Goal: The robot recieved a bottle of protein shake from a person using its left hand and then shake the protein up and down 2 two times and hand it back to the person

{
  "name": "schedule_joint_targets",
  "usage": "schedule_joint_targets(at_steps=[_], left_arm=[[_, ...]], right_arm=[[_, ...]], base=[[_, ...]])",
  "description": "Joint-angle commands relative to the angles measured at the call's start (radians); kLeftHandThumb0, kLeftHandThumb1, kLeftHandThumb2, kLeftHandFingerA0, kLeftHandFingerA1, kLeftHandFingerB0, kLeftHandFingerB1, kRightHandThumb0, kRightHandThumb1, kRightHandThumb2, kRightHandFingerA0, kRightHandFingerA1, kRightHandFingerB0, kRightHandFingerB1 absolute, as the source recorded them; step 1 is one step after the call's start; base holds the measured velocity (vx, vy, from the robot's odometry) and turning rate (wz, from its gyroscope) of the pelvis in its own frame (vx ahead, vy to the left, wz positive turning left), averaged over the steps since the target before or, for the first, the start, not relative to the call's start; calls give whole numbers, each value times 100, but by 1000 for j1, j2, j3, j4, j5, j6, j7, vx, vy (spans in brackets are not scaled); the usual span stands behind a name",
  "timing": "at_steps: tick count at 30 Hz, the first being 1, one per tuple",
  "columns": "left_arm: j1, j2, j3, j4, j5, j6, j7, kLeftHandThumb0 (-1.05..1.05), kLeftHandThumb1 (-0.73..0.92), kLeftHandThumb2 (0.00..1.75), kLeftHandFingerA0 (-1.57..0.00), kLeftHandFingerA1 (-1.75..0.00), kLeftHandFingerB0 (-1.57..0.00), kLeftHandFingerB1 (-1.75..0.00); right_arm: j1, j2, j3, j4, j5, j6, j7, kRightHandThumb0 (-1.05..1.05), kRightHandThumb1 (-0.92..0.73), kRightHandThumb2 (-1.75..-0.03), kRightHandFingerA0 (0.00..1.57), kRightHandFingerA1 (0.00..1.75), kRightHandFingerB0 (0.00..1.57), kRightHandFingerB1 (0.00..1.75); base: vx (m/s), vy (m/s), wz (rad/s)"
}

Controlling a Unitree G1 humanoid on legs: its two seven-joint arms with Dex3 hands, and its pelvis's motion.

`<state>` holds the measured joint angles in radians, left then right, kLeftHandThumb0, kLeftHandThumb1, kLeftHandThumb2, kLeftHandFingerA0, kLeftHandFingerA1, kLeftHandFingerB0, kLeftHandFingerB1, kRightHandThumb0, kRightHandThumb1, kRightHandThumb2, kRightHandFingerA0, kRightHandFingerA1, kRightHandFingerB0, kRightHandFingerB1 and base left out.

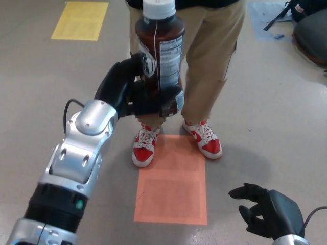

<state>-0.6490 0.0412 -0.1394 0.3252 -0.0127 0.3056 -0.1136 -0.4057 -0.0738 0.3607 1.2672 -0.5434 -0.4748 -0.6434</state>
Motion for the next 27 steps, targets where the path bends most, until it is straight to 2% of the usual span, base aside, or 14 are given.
schedule_joint_targets(at_steps=[1,3,5,8,9,13,15,18,27], left_arm=[[-62,-10,3,33,15,19,-7,-19,84,64,-111,-78,-69,-100],[-73,-11,7,40,15,28,-5,-19,81,70,-112,-78,-73,-98],[-95,-12,11,45,14,52,0,-18,80,70,-113,-78,-73,-100],[-123,-11,22,45,9,77,3,-16,79,72,-107,-85,-74,-98],[-137,-7,20,51,18,77,6,-15,78,71,-109,-80,-74,-98],[-181,2,25,73,29,82,12,-15,78,72,-109,-76,-74,-94],[-202,4,31,85,30,87,16,-15,76,72,-110,-78,-74,-93],[-238,4,44,106,32,90,32,-15,77,71,-111,-82,-74,-94],[-268,10,49,121,53,73,45,-17,80,68,-114,-80,-73,-94]], right_arm=[[42,-14,1,3,2,-31,-14,-21,-69,-63,95,54,80,45],[54,-13,7,3,-3,-32,-12,-23,-72,-61,90,48,81,45],[60,-14,13,1,-8,-36,-16,-23,-70,-63,92,49,80,45],[64,-9,13,0,-3,-23,-8,-23,-74,-62,92,52,80,45],[65,-9,15,0,-4,-19,-6,-24,-74,-62,90,49,79,45],[63,-10,19,0,-6,-11,-3,-24,-74,-62,90,48,79,45],[60,-11,27,0,-14,-10,-16,-25,-72,-64,96,50,78,45],[61,-8,17,-1,2,-17,0,-23,-75,-62,91,48,79,45],[63,-8,26,1,-8,-15,-15,-23,-74,-64,93,48,79,44]], base=[[0,0,0],[0,0,0],[0,0,0],[0,0,0],[0,0,0],[0,0,0],[0,0,0],[0,0,0],[0,0,0]])
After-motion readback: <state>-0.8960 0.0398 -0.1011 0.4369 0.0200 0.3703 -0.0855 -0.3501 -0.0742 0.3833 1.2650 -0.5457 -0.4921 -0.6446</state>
